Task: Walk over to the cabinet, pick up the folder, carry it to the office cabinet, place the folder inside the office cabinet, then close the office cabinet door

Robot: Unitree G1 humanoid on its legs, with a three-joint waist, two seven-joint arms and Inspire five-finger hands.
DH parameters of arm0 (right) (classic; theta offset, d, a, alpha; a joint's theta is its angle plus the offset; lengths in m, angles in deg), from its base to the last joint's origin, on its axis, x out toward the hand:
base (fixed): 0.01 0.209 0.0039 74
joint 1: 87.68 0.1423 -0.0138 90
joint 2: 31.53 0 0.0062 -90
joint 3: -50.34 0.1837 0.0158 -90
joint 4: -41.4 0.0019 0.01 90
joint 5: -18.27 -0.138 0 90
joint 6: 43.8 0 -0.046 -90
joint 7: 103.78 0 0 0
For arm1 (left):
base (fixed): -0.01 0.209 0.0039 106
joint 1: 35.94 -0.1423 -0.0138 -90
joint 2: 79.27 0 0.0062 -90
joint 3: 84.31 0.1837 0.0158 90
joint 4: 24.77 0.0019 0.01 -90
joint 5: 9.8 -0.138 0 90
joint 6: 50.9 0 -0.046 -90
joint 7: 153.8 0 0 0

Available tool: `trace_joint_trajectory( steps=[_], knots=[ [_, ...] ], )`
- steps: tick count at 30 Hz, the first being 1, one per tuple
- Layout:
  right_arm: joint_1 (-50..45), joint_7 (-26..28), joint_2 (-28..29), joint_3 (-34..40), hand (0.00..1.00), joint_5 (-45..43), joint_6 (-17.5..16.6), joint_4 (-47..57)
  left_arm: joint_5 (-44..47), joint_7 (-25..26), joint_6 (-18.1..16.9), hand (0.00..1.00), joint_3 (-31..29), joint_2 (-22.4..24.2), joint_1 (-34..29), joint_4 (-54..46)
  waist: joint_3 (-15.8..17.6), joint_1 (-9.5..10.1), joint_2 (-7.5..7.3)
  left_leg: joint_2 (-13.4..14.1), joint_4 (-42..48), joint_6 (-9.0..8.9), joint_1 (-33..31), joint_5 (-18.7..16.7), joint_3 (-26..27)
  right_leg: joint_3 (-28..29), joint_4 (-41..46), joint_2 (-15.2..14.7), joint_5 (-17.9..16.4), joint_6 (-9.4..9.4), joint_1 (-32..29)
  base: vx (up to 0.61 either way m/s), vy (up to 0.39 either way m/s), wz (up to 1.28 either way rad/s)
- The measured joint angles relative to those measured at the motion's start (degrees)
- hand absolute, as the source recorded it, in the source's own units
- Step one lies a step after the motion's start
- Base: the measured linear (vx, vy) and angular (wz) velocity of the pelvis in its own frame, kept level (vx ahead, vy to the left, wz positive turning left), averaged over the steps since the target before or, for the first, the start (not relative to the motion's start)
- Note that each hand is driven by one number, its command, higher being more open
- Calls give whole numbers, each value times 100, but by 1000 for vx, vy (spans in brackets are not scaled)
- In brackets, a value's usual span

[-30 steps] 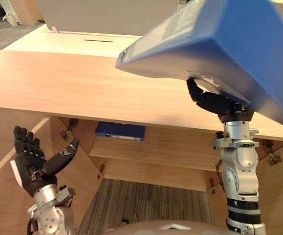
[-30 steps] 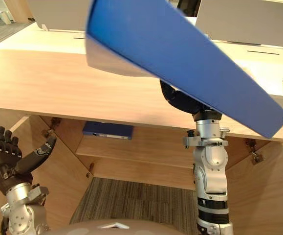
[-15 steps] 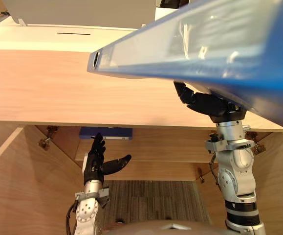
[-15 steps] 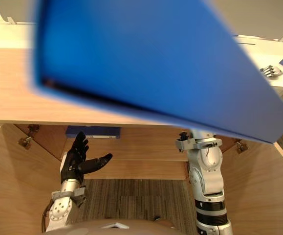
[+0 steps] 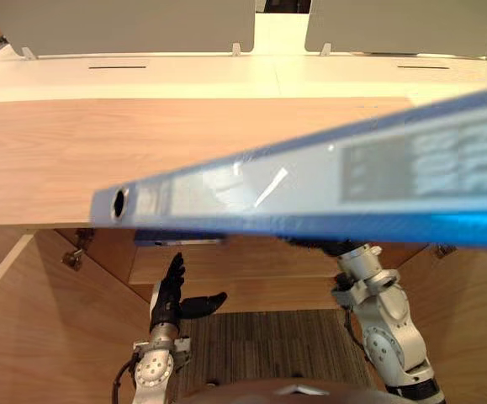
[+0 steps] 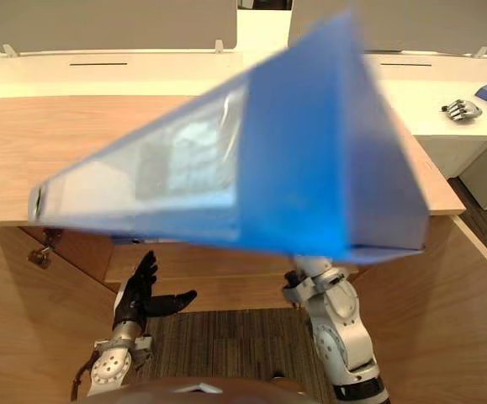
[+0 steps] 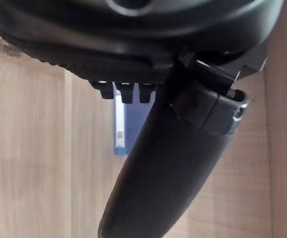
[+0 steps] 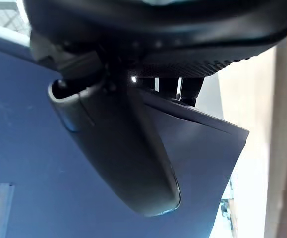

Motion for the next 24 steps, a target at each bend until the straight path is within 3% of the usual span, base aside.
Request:
trace_joint_trajectory(
  steps=[4,12,24],
  knots=[
    [-6,175,7,-373,0,-344,93,-285,-151,1,6,100,64,-38,185,312,-83,-8,-4,-1,6,11,21,-10,33,28,0,1,7,0,-1,-27,-25,-5],
    [26,554,-641,-1219,0,-306,482,-1228,-346,-99,14,100,564,-465,511,1302,-184,-19,-15,16,87,15,-10,-15,146,138,-179,25,167,-17,10,-38,-23,-9],
    [101,440,-1276,-1440,0,977,568,-1733,-510,-110,119,100,694,-718,495,2135,-125,-47,64,110,29,-45,-131,111,109,117,-267,137,274,-97,-88,-42,-39,0]
  ],
)
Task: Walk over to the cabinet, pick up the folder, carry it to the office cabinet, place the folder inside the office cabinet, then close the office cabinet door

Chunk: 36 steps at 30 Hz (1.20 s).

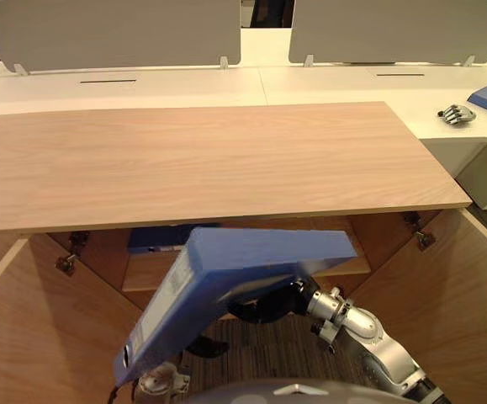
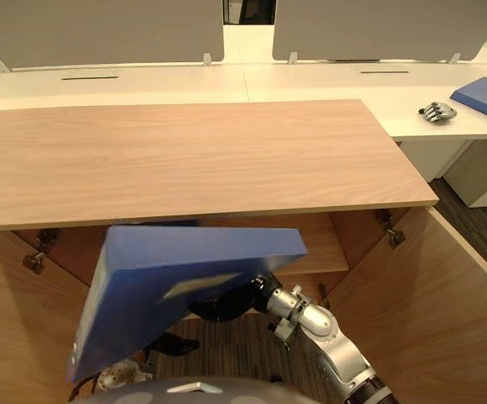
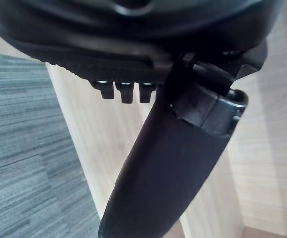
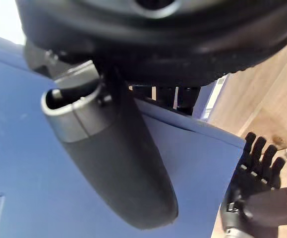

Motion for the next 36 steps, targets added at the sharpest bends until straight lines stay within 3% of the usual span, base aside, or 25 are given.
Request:
trace_joint_trajectory(
  steps=[5,10,14,18,21,26,32,36],
  knots=[
    [20,-271,28,31,0,494,-48,-340,-81,55,4,100,-31,-45,-1,158,123,-35,32,1,-75,-1,-125,80,-89,-91,-14,14,12,-10,-105,-28,-29,9],
    [466,-554,162,110,0,866,-229,-429,-80,182,38,100,-184,-62,212,166,715,-25,75,24,133,42,-566,127,-111,-81,409,-23,-19,-42,-624,-68,-22,3],
    [1077,-852,344,341,0,1292,-253,-576,-65,332,69,100,-304,-65,791,124,1356,82,61,106,1269,167,-1591,-205,-141,0,1482,-181,-285,-59,-1639,-155,10,1],
    [1389,-1201,599,555,0,1460,-252,-679,165,443,68,100,-505,-25,1118,-126,1662,89,119,263,2546,234,-2873,-630,-213,53,2489,-281,-554,-67,-2806,-195,22,3],
    [1487,-1374,682,746,0,1475,-253,-678,219,518,69,100,-640,10,1195,-364,1902,92,166,319,3064,205,-3424,-807,-292,52,2979,-343,-684,-86,-3337,-167,6,9],
    [1636,-1681,714,980,0,1672,-249,-331,334,622,84,100,-883,266,1265,-823,2137,183,252,525,3718,226,-4264,-953,-355,41,3483,-346,-782,-178,-4106,-128,6,-1],
    [1927,-1958,1128,1148,0,1615,-266,529,382,683,98,100,-1100,658,1390,-1448,2185,283,265,802,4489,242,-5130,-1174,-443,14,4167,-268,-994,-243,-4946,-56,-5,-5],
    [2233,-2101,1371,1396,0,1174,-399,651,438,695,117,100,-1131,832,1535,-1854,2253,367,279,848,4721,228,-5607,-1209,-509,-5,4458,-276,-1090,-283,-5417,-29,5,4]
  ],
)
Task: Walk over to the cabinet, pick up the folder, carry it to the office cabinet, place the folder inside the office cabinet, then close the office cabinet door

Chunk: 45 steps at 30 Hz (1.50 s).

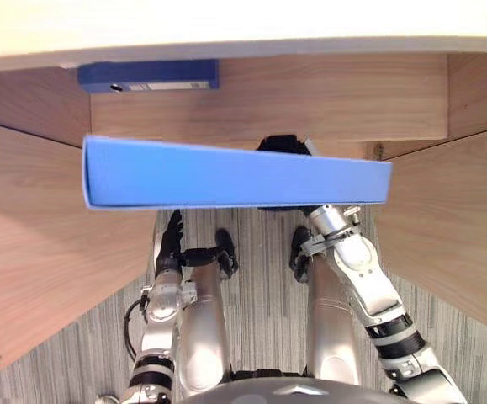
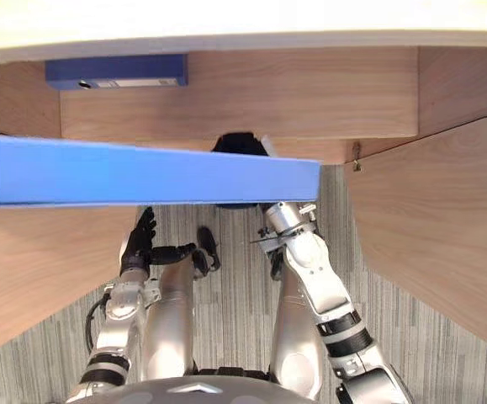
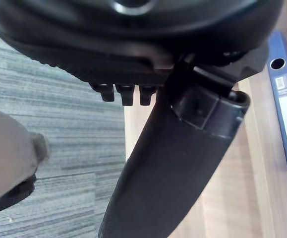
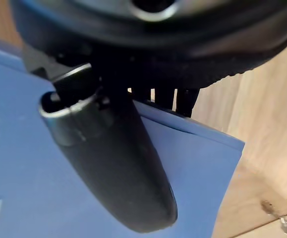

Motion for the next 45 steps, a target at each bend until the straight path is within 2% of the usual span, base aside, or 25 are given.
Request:
trace_joint_trajectory(
  steps=[3,7,12,19,24,29,35,45],
  knots=[
    [149,-141,144,316,0,-384,-25,41,97,4,-10,100,-43,162,16,-405,68,55,53,2,117,-4,-295,-14,-92,-58,148,-33,-68,-12,-254,1,16,12],
    [295,-207,161,594,0,-829,-123,41,126,5,-9,100,-50,198,23,-484,87,84,55,9,137,-14,-410,-21,-84,-65,199,-43,-99,-18,-387,4,4,1],
    [436,-131,161,731,0,-1449,-423,41,238,16,-11,100,-44,360,54,-782,87,115,55,28,200,-34,-593,-51,-91,-76,264,-46,-130,-28,-563,0,0,0],
    [641,-15,158,770,0,-2048,-485,-163,243,72,-10,100,-43,404,175,-786,86,168,55,32,242,-34,-696,-51,-107,-91,283,-54,-131,-31,-640,0,0,0],
    [856,-45,224,926,0,-2145,-489,-452,249,112,-11,100,-44,394,442,-660,83,189,56,34,342,-20,-751,-78,-107,-81,370,-76,-137,-34,-692,-16,5,0],
    [870,-331,744,1158,0,-2582,-665,-1047,339,225,-11,100,-49,363,503,-533,83,167,56,29,339,-19,-785,-73,-122,-77,401,-74,-137,-36,-730,-9,1,1],
    [865,-556,1457,1149,0,-3521,-929,-1531,341,371,-3,100,-44,364,652,-212,84,63,54,53,347,-16,-811,-71,-83,-24,415,-42,-134,-36,-793,2,-3,-4],
    [900,-375,1537,1130,0,-4272,-985,-1856,382,458,-4,100,-43,364,922,21,86,51,52,128,396,-38,-743,-80,-48,27,480,22,-134,-39,-783,-18,-13,-3]
  ],
)
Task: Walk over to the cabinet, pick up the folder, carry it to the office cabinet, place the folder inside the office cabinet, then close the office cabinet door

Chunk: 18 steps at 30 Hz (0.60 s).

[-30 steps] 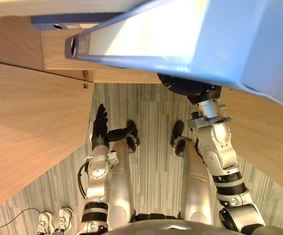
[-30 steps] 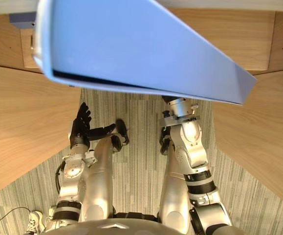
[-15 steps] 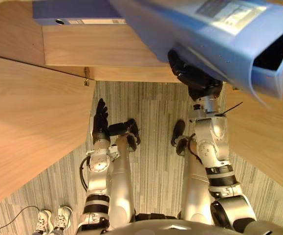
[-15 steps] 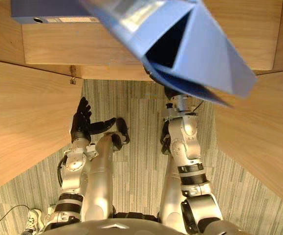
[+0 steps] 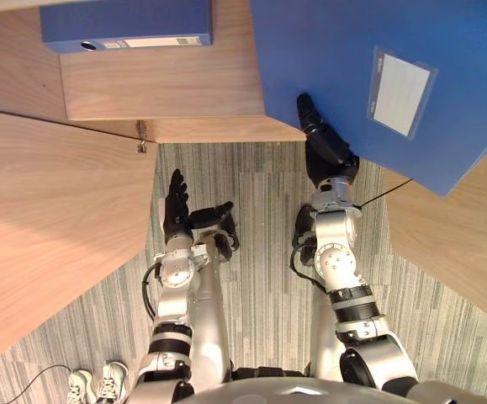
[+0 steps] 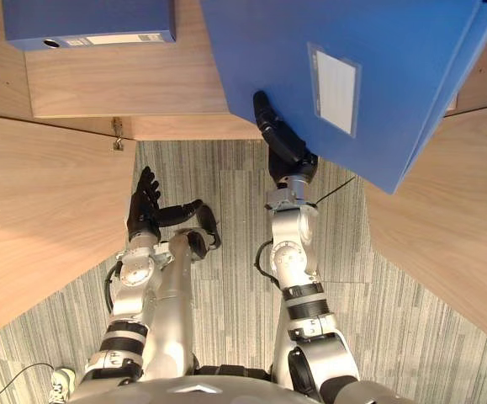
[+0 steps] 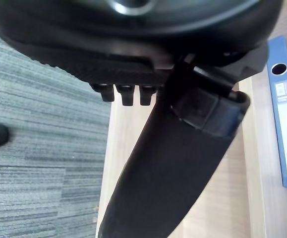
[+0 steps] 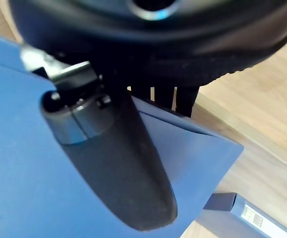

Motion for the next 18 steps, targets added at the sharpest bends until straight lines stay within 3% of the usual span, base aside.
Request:
trace_joint_trajectory(
  steps=[8,18],
  knots=[
    [-5,-18,-15,15,0,-315,-1,-114,8,-17,0,100,3,-14,-2,25,46,6,-19,115,706,-76,-39,-325,-154,11,738,-11,-346,-46,-30,-21,-22,0],
    [393,-9,-165,-25,0,-473,12,34,8,-37,98,100,16,-298,28,-49,81,9,-19,270,2130,-116,-873,-841,-368,166,2258,-94,-908,-97,-920,-67,-46,0]
  ],
)
